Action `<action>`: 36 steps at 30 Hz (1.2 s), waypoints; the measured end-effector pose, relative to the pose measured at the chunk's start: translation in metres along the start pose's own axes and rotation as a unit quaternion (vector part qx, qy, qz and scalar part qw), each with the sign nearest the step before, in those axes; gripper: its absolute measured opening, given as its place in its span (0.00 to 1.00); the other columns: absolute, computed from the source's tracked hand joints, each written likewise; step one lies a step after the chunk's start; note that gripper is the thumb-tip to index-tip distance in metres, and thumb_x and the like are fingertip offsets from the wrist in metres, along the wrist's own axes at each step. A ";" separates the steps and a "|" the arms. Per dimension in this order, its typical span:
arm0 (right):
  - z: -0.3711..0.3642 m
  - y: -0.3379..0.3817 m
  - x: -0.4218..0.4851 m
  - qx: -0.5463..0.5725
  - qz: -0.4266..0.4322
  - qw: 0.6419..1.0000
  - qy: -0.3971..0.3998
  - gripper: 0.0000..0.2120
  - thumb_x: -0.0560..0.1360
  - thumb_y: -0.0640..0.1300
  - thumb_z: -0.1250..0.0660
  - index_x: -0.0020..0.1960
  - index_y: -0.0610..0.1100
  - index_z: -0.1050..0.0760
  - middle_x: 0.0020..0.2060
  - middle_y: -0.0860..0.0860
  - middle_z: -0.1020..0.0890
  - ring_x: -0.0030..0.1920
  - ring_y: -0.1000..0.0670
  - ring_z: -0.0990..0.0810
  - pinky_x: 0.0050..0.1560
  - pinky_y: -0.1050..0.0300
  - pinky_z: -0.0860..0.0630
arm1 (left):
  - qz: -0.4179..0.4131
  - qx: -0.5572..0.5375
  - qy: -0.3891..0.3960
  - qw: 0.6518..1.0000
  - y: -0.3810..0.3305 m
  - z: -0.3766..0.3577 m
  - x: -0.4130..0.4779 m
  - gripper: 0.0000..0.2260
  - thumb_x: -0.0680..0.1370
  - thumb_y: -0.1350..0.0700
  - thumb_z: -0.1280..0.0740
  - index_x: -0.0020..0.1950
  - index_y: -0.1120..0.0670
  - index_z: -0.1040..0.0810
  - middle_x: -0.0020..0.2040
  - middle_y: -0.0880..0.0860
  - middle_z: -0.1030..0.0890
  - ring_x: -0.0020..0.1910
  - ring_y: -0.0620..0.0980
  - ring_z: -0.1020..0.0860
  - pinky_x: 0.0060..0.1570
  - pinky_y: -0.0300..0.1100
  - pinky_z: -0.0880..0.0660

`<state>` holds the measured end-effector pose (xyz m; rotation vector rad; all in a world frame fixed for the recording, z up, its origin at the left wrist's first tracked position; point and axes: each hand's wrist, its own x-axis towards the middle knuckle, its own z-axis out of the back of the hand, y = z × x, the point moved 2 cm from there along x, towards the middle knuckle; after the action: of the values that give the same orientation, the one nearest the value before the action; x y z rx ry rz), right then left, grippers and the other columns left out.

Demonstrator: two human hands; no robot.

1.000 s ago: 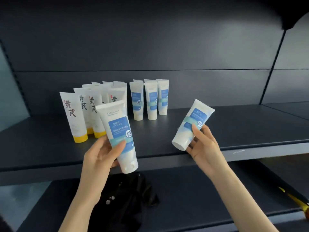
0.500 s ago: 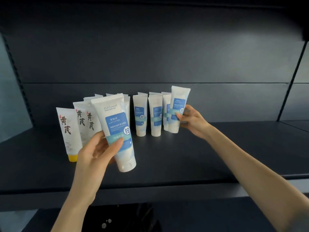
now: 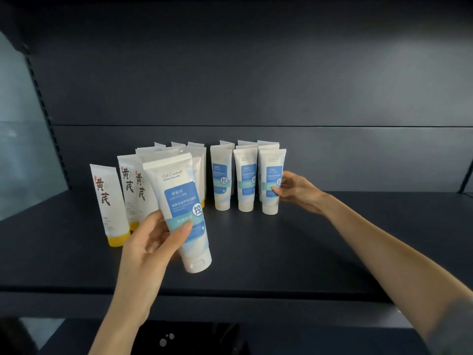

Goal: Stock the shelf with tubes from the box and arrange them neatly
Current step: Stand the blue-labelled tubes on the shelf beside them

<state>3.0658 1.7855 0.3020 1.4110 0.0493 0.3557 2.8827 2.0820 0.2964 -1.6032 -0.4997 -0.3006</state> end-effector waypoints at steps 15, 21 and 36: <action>0.001 0.016 -0.015 -0.064 -0.011 0.982 -0.175 0.19 0.75 0.45 0.31 0.64 0.44 0.30 0.60 0.50 0.26 0.56 0.53 0.25 0.49 0.58 0.27 | -0.012 0.026 0.021 0.999 -0.009 0.011 -0.010 0.16 0.69 0.52 0.31 0.57 0.51 0.22 0.52 0.45 0.16 0.51 0.43 0.18 0.44 0.33 0.21; -0.047 0.050 -0.062 -0.077 0.122 0.966 -0.215 0.08 0.80 0.41 0.38 0.58 0.48 0.28 0.59 0.49 0.24 0.53 0.56 0.24 0.52 0.57 0.23 | -0.011 0.019 0.046 0.999 -0.019 0.003 0.000 0.15 0.69 0.51 0.31 0.55 0.50 0.23 0.52 0.45 0.17 0.51 0.43 0.18 0.43 0.40 0.19; -0.164 0.049 -0.143 -0.069 0.199 0.978 0.011 0.30 0.73 0.45 0.29 0.67 0.66 0.37 0.58 0.57 0.21 0.60 0.53 0.22 0.60 0.57 0.24 | 0.017 -0.025 0.094 0.995 -0.020 -0.017 0.004 0.20 0.64 0.46 0.28 0.54 0.50 0.23 0.52 0.47 0.17 0.53 0.46 0.18 0.41 0.41 0.19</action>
<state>2.8804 1.9089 0.2969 1.2757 -0.2397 0.6919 2.8777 2.0660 0.3177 -1.6104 -0.3225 -0.4375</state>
